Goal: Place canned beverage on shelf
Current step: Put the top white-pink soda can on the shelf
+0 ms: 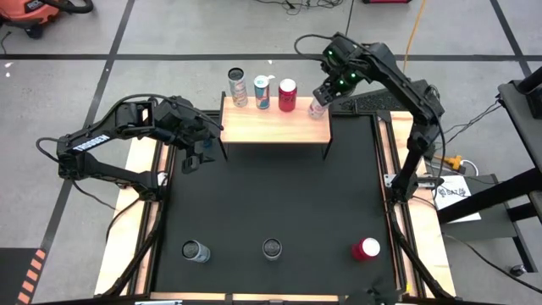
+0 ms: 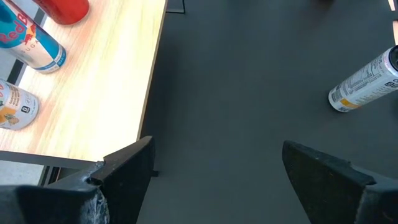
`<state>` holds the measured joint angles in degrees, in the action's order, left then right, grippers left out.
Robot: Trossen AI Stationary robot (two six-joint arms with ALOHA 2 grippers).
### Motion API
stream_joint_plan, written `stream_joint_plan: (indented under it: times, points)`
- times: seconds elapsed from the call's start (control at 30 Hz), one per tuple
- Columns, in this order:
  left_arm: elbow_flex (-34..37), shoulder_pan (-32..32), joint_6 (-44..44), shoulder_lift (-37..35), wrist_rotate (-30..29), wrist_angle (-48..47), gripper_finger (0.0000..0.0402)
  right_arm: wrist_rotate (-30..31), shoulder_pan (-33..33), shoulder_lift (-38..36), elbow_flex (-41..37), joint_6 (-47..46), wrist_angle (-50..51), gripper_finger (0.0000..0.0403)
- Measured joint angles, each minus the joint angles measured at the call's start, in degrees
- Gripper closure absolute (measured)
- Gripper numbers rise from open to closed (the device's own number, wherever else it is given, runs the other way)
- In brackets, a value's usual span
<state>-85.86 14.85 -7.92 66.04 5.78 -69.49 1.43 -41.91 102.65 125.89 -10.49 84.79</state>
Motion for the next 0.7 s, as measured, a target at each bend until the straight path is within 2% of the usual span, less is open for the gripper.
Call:
stream_joint_plan:
  times: [0.33,0.5,0.6,0.7]
  points:
    - [-0.1,0.0,0.0,1.0,0.0,0.0,0.0052,0.6,0.0,1.9,0.0,0.9,-3.2,0.0175]
    - [0.0,0.0,-0.3,1.9,0.0,-0.1,0.0052,1.9,-0.1,2.0,0.0,1.3,-3.7,0.0165]
    - [0.0,0.0,-0.4,2.6,0.0,0.0,0.0052,4.8,-0.1,2.0,0.0,2.3,-3.7,0.0164]
    - [0.0,0.0,-0.5,3.1,0.0,0.0,0.0052,4.5,-0.2,2.0,0.0,2.7,-3.9,0.0163]
